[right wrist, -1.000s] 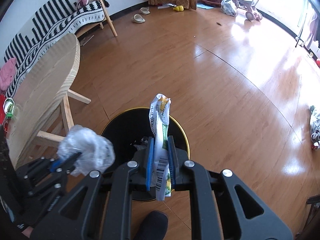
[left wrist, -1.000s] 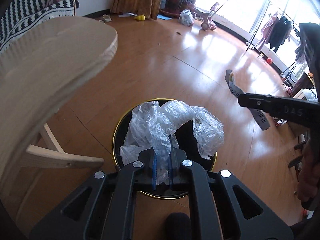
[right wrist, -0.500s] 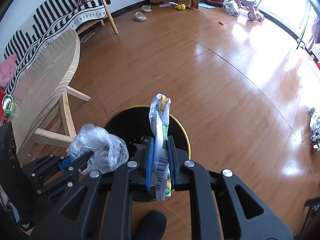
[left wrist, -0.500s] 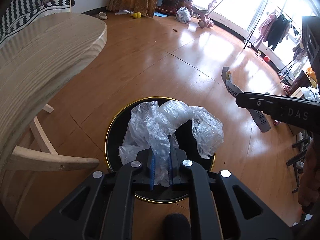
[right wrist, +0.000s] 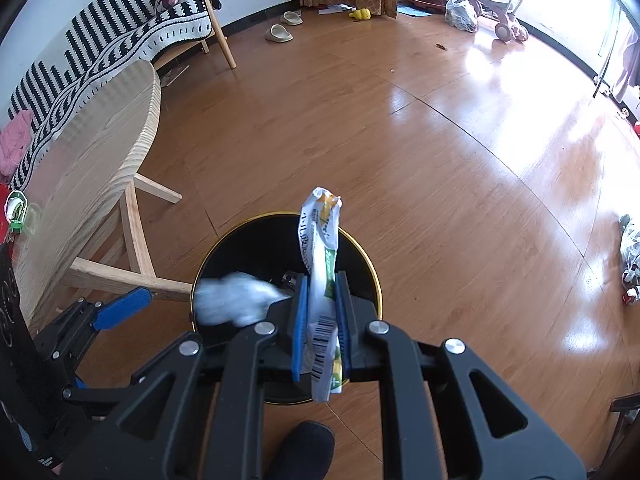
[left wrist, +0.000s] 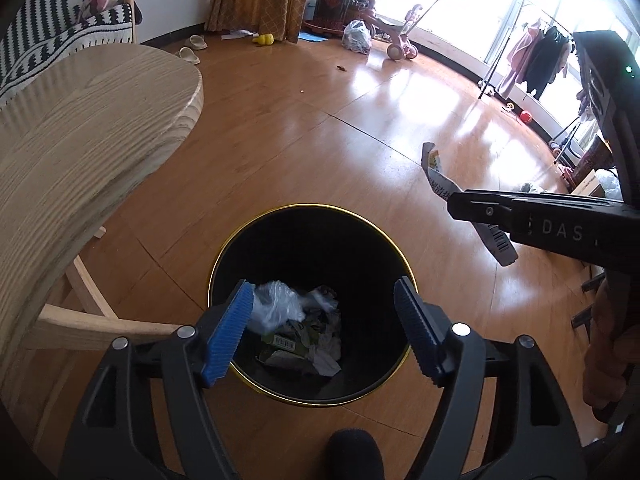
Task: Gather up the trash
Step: 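Carry the clear bag and white wrapper over the bin and open both tools, then grasp the red cigarette box with the left tool while the right tool grasps a green-white snack bag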
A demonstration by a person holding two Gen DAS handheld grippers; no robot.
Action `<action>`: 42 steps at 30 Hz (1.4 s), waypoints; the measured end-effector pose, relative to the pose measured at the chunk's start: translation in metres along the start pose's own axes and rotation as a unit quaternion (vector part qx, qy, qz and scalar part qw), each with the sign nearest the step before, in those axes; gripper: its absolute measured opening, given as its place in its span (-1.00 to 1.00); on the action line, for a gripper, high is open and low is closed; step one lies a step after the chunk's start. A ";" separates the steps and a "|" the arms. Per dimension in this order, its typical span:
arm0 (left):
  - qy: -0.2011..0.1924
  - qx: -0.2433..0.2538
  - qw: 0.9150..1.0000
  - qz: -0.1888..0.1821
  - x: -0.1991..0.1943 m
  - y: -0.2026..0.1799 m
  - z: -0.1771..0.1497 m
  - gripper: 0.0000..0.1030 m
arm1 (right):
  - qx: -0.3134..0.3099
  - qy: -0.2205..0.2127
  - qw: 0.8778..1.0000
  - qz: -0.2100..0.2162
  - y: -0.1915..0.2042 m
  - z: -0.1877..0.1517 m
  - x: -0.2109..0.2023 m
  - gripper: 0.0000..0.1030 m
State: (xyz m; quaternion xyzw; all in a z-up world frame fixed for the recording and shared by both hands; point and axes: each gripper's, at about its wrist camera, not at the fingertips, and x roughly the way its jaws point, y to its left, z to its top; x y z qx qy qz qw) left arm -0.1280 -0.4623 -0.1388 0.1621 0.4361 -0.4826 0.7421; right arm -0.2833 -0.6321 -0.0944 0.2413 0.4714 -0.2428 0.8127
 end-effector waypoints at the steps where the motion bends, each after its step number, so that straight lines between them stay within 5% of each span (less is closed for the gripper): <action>1: -0.001 0.001 1.000 0.000 -0.001 -0.001 0.000 0.41 | 0.000 0.001 1.000 0.002 -0.001 0.000 0.000 -0.73; 17: -0.022 0.003 1.000 0.005 -0.035 0.011 0.000 0.54 | -0.006 0.006 1.000 0.020 0.016 0.005 0.004 -0.70; 18: -0.024 0.003 1.000 0.006 -0.037 0.012 0.000 0.54 | -0.004 0.006 1.000 0.021 0.017 0.005 0.004 -0.64; 19: -0.025 0.004 1.000 0.006 -0.039 0.013 -0.001 0.55 | -0.003 0.004 1.000 0.024 0.017 0.006 0.003 -0.36; 20: -0.026 0.005 1.000 0.007 -0.041 0.015 0.000 0.55 | -0.002 0.001 1.000 0.024 0.017 0.006 0.001 0.12; 21: -0.027 0.005 1.000 0.008 -0.044 0.016 0.000 0.56 | -0.002 -0.008 1.000 0.021 0.018 0.007 -0.002 0.27; 28: -0.045 -0.008 0.999 0.020 -0.079 0.039 0.002 0.70 | -0.001 -0.027 0.999 0.026 0.035 0.015 -0.015 0.55; 36: -0.087 -0.055 0.991 0.090 -0.152 0.112 -0.001 0.86 | -0.044 -0.056 0.995 0.064 0.125 0.032 -0.031 0.61; 42: -0.098 -0.126 0.970 0.181 -0.214 0.209 -0.031 0.86 | -0.110 -0.058 0.987 0.101 0.237 0.039 -0.032 0.64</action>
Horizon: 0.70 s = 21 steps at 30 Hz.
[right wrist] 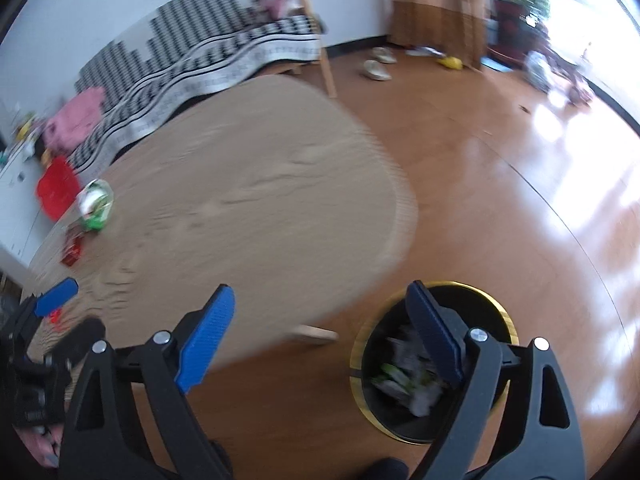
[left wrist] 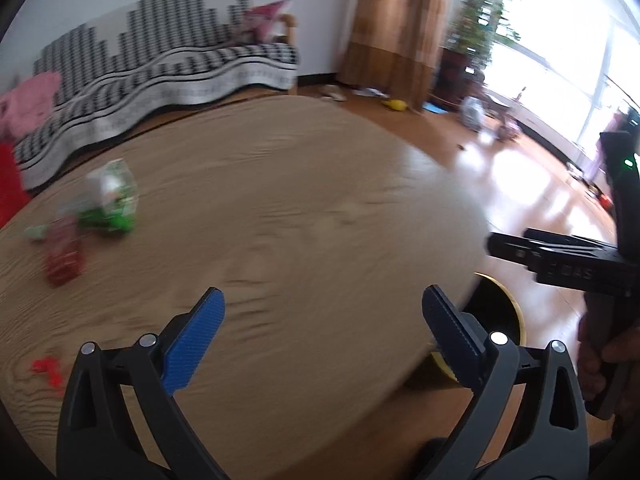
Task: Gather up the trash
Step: 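Grasp the red cigarette box with the left tool while the right tool grasps a green-white snack bag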
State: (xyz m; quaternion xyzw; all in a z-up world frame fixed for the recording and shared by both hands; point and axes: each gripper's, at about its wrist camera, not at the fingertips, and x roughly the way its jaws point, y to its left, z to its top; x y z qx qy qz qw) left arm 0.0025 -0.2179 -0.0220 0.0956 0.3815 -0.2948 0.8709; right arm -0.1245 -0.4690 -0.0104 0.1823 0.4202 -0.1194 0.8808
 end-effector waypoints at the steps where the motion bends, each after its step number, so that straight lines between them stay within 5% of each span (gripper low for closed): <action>1: 0.002 -0.013 1.000 0.019 -0.003 0.023 -0.002 0.86 | -0.010 0.001 1.000 0.006 0.017 0.004 0.005 0.64; 8: 0.029 -0.105 0.983 0.144 0.002 0.167 -0.001 0.86 | -0.078 0.016 0.996 0.050 0.134 0.012 0.039 0.64; 12: 0.041 -0.162 0.975 0.145 0.024 0.217 0.007 0.86 | -0.109 0.030 0.992 0.058 0.178 0.007 0.060 0.64; 21: 0.062 -0.152 0.974 0.154 0.065 0.237 0.021 0.86 | -0.150 0.044 0.985 0.069 0.227 0.012 0.097 0.64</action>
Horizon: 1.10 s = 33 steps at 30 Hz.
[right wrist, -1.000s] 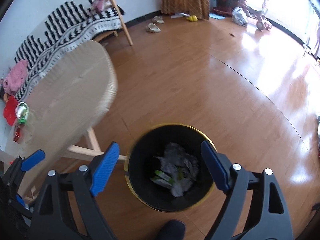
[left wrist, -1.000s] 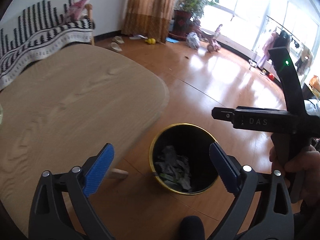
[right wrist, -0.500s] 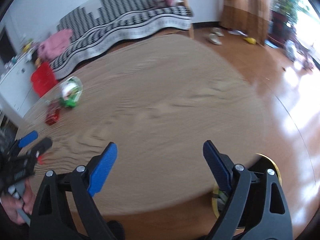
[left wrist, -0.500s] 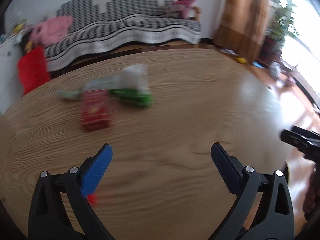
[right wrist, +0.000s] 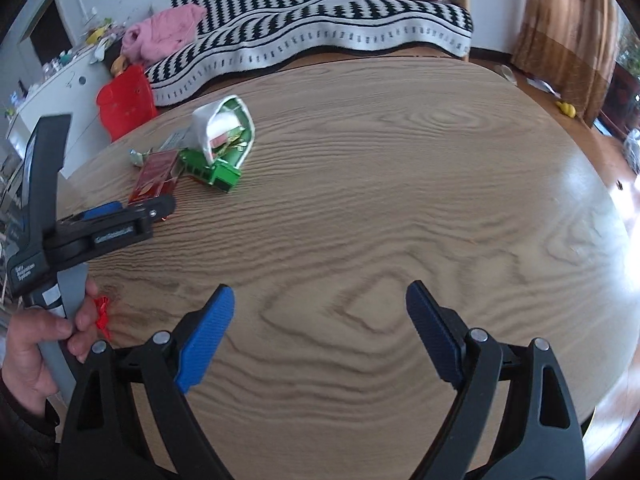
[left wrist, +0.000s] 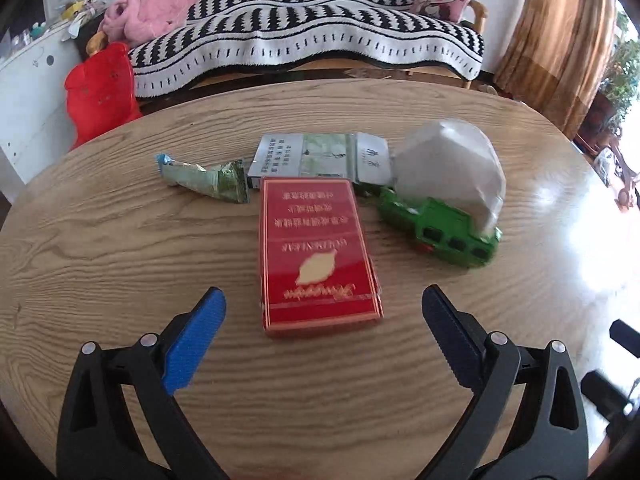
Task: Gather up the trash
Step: 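Grasp the red cigarette box with the left tool while the right tool grasps a green-white snack bag, then carry the red box and green bag over the bin and open both tools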
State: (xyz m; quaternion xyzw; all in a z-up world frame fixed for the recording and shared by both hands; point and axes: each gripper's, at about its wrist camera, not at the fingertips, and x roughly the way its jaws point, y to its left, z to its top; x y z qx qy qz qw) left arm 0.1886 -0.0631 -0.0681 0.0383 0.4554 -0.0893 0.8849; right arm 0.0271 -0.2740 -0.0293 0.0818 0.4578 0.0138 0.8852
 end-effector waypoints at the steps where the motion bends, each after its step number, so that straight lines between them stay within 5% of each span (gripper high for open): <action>1: 0.002 0.000 1.000 -0.011 0.002 0.001 0.002 0.86 | -0.008 -0.002 1.000 0.003 0.005 0.003 0.003 0.64; 2: 0.003 0.003 1.000 -0.014 0.004 0.001 0.005 0.77 | -0.014 -0.002 1.000 0.004 0.007 0.005 0.005 0.64; 5: 0.002 0.016 1.000 -0.012 0.009 0.005 0.006 0.09 | -0.021 -0.010 1.000 0.014 0.015 0.015 0.006 0.64; 9: -0.001 0.002 0.999 -0.048 0.001 0.016 0.006 0.06 | 0.001 -0.017 0.999 0.044 0.024 0.039 0.012 0.64; 21: -0.031 -0.037 0.997 -0.064 -0.056 0.045 -0.003 0.06 | 0.052 0.025 0.995 0.086 0.071 0.134 0.079 0.62; 22: -0.028 -0.037 0.997 -0.063 -0.056 0.046 -0.004 0.06 | 0.046 0.030 0.995 0.078 0.076 0.139 0.085 0.46; 23: -0.027 -0.036 0.997 -0.061 -0.056 0.046 -0.003 0.06 | 0.043 0.032 0.996 0.072 0.078 0.140 0.087 -0.05; 25: -0.024 -0.040 0.997 -0.060 -0.057 0.049 -0.004 0.06 | 0.040 0.027 0.996 0.072 0.081 0.142 0.084 -0.17; 27: -0.024 -0.044 0.997 -0.063 -0.059 0.051 -0.003 0.06 | 0.035 0.016 0.996 0.078 0.083 0.144 0.075 -0.66; 33: -0.028 -0.035 0.996 -0.071 -0.066 0.036 -0.003 0.06 | 0.013 -0.026 0.998 0.054 0.070 0.133 0.022 -0.81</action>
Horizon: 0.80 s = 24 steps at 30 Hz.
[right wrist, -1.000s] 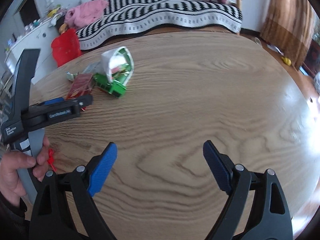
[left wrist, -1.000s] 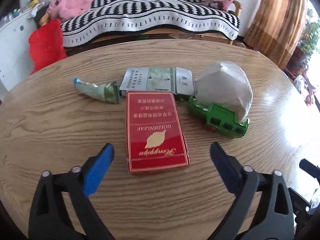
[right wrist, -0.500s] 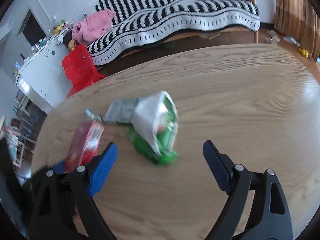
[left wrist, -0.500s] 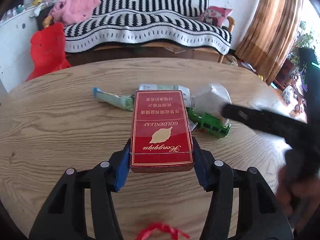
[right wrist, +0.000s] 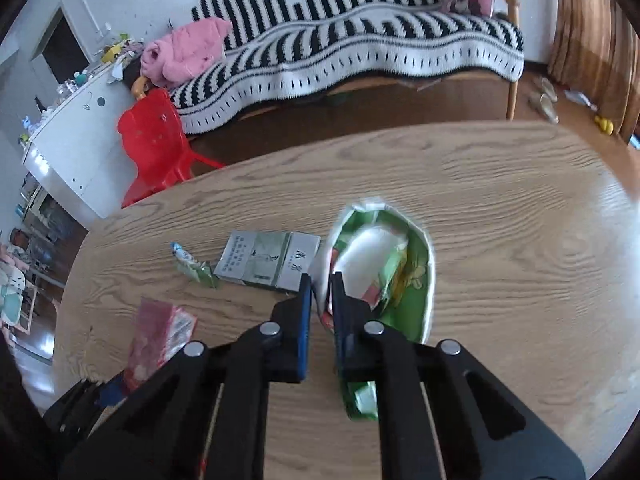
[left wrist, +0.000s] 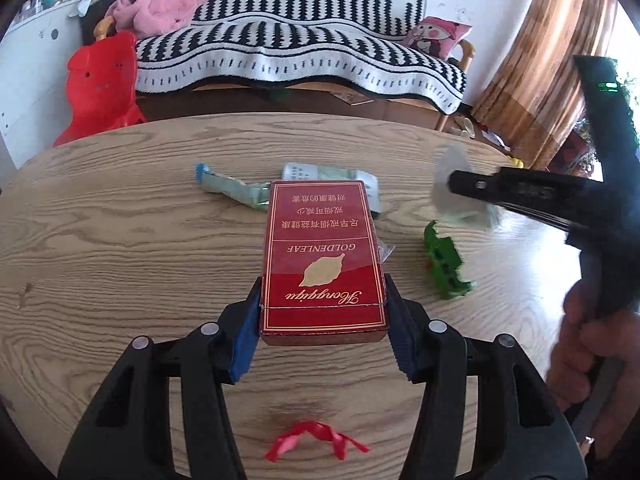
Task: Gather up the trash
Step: 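Carry the red box and green bag over the bin and open both tools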
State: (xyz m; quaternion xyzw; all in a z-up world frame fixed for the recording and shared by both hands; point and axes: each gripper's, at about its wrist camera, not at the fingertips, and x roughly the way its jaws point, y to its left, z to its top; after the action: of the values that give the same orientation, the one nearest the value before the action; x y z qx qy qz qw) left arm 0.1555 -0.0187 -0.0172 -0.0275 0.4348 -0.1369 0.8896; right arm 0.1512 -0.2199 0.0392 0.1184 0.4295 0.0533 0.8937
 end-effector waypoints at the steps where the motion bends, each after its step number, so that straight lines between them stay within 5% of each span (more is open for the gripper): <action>1: -0.001 0.004 1.000 -0.001 -0.002 -0.004 -0.001 0.06 | -0.005 -0.005 1.000 -0.005 -0.003 -0.004 -0.011 -0.81; 6: -0.006 0.033 0.999 -0.017 -0.014 -0.041 -0.012 0.06 | -0.018 -0.028 0.999 -0.025 -0.034 -0.046 -0.075 -0.82; 13: -0.008 0.109 0.991 -0.073 -0.037 -0.138 -0.048 0.06 | 0.025 -0.043 0.994 -0.097 -0.125 -0.140 -0.158 -0.82; 24: 0.012 0.254 0.948 -0.191 -0.060 -0.318 -0.156 0.06 | 0.163 -0.037 0.966 -0.198 -0.295 -0.284 -0.244 -0.82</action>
State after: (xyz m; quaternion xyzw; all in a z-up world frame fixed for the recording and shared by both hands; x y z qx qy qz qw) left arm -0.0713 -0.2973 -0.0144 0.1182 0.3831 -0.4102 0.8191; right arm -0.2250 -0.5063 -0.0237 0.1767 0.4140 -0.1995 0.8704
